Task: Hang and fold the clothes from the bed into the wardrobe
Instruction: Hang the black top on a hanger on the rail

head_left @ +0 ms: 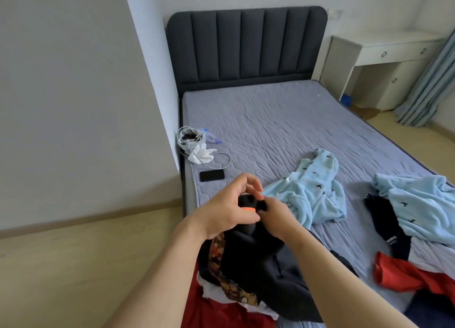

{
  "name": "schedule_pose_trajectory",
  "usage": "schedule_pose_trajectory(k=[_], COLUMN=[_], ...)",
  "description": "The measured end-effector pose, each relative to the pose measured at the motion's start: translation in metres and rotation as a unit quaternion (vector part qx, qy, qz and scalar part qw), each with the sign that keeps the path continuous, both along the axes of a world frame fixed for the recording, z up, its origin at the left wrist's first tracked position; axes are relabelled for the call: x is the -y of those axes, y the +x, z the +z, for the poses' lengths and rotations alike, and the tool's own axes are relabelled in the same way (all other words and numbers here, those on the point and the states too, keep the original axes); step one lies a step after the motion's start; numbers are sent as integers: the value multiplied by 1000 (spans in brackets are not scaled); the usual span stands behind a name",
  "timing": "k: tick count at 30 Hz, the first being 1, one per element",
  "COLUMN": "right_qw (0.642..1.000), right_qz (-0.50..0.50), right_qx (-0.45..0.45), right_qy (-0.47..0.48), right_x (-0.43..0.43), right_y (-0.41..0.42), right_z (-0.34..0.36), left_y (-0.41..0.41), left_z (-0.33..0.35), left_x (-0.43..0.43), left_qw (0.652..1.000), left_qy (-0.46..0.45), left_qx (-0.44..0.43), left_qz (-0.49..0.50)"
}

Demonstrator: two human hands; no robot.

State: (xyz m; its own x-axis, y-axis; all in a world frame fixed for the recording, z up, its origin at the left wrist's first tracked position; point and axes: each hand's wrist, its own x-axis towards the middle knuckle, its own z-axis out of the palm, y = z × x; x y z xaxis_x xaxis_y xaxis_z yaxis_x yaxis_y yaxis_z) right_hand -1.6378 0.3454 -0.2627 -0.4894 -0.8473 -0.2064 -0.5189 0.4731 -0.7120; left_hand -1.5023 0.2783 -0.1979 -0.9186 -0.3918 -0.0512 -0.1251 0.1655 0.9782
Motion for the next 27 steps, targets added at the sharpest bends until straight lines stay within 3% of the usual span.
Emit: schedule_pose_trajectory(k=[2, 5, 9, 15, 23, 25, 27], right_qw=[995, 984, 964, 882, 755, 762, 796], right_qz=[-84, -129, -115, -107, -192, -195, -199], right_qx=[22, -10, -20, 69, 144, 124, 102], right_qy=[-55, -119, -240, -454, -611, -605, -562], right_x=[1, 6, 22, 34, 35, 36, 41], right_y=[-5, -11, -3, 18, 19, 23, 30], right_z=[12, 44, 105, 204, 286, 281, 256], left_y=[2, 5, 15, 40, 90, 105, 115], left_z=[-1, 0, 39, 115, 192, 187, 164], left_x=[13, 33, 59, 81, 89, 90, 89], left_qw=[984, 911, 811, 745, 694, 703, 738], left_qy=[-151, -329, -407, -413, -376, -330, -247], left_qx=[69, 142, 45, 2, -46, -32, 2], left_qz=[60, 206, 418, 524, 613, 629, 628])
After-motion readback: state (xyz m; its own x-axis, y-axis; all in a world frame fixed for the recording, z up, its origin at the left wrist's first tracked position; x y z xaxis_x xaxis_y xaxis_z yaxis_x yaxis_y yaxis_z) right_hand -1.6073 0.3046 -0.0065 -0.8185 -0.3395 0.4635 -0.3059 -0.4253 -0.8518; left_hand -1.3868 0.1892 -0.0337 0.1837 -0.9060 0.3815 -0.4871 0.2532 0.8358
